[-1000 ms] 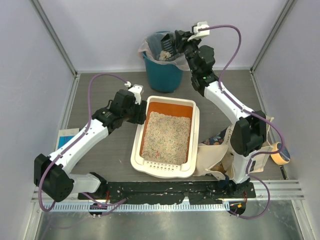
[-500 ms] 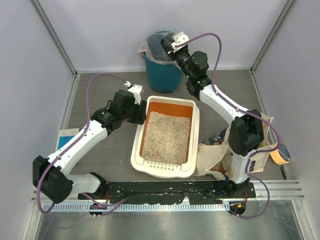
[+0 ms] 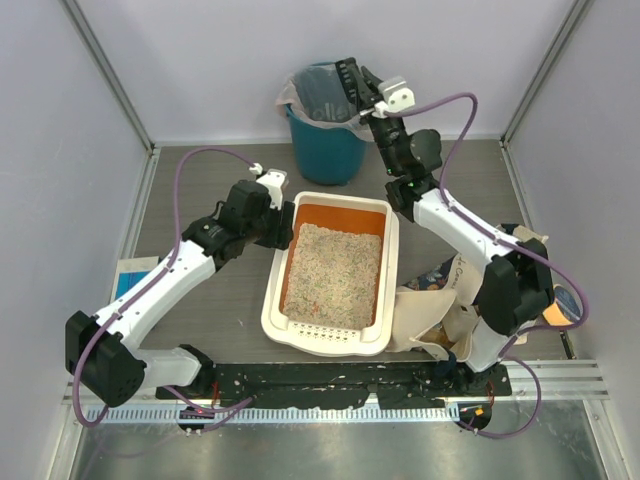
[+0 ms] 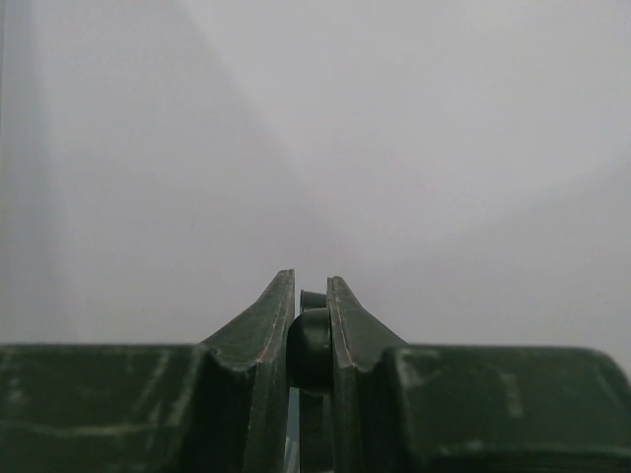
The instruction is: Clean the litter box
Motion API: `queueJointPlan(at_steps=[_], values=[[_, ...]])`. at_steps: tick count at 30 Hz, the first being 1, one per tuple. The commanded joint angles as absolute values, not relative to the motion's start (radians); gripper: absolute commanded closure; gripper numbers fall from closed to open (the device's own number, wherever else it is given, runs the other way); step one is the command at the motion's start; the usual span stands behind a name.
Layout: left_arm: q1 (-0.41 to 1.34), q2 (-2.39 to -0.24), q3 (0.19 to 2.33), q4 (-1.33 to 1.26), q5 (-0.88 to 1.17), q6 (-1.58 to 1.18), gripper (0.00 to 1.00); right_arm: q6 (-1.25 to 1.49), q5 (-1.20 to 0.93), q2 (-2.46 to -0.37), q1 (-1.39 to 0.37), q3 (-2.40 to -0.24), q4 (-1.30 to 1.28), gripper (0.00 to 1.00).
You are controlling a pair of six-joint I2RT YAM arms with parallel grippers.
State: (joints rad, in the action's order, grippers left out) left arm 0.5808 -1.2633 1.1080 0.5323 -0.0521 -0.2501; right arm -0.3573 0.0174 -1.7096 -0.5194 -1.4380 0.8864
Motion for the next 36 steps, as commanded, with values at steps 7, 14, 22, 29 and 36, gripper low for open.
queueJointPlan(at_steps=[7,14,22,29,36], values=[[0.589,-1.259,1.101,0.514,-0.061,-0.250,0.39,-0.143,0.118,-1.468,-0.522,-1.257,1.141,0.99],[0.589,-1.246,1.101,0.512,-0.075,-0.253,0.39,0.113,0.245,-1.199,-0.549,-1.062,1.048,0.99],[0.589,-1.195,1.085,0.492,-0.147,-0.258,0.39,0.275,0.292,-0.976,-0.561,-0.911,0.718,0.99],[0.589,-1.134,1.049,0.448,-0.176,-0.265,0.39,0.293,0.173,-0.917,-0.560,-0.959,0.260,0.99],[0.589,-1.059,1.014,0.399,-0.270,-0.238,0.36,0.281,-0.042,-0.974,-0.560,-1.023,0.006,0.99]])
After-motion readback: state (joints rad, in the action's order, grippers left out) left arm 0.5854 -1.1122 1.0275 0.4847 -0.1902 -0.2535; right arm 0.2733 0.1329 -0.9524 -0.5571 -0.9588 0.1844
